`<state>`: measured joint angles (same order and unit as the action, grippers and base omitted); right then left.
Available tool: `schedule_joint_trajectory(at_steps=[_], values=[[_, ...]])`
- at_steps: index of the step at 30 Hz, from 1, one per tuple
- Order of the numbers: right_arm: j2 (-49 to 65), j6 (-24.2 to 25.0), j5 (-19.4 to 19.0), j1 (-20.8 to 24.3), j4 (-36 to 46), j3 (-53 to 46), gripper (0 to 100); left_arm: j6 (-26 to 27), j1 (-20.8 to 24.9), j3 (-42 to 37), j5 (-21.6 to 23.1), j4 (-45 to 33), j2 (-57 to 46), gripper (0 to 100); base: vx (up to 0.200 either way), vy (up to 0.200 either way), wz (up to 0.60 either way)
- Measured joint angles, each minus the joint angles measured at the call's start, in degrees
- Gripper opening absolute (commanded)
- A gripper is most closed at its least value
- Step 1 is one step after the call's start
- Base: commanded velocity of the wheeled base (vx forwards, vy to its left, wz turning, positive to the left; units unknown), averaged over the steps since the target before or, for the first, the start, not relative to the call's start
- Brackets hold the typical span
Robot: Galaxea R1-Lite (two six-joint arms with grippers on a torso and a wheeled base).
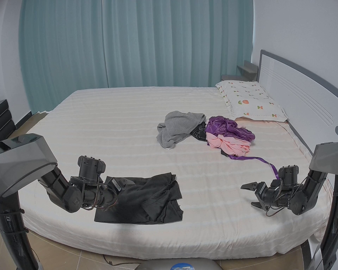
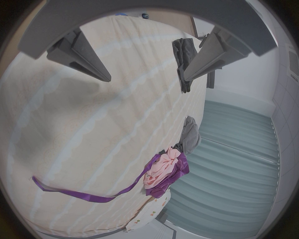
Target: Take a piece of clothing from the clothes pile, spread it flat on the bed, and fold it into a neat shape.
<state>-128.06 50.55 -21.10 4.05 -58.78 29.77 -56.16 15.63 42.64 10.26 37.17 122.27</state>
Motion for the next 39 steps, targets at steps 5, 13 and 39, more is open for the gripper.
schedule_joint_trajectory(at_steps=[5,13,39], values=[[-0.11,-0.02,0.39,0.11,0.11,0.21,100,-0.24,-1.33,-2.05,0.65,0.41,0.0,100,0.0,0.2,0.0],[0.2,-0.06,6.28,3.41,0.16,0.27,100,0.0,-2.55,-2.02,0.54,0.62,0.72,100,0.0,0.2,0.0],[-1.45,-17.34,28.62,25.61,14.51,11.33,100,0.52,-2.13,-2.01,0.0,0.6,1.68,100,0.0,0.154,0.0]])
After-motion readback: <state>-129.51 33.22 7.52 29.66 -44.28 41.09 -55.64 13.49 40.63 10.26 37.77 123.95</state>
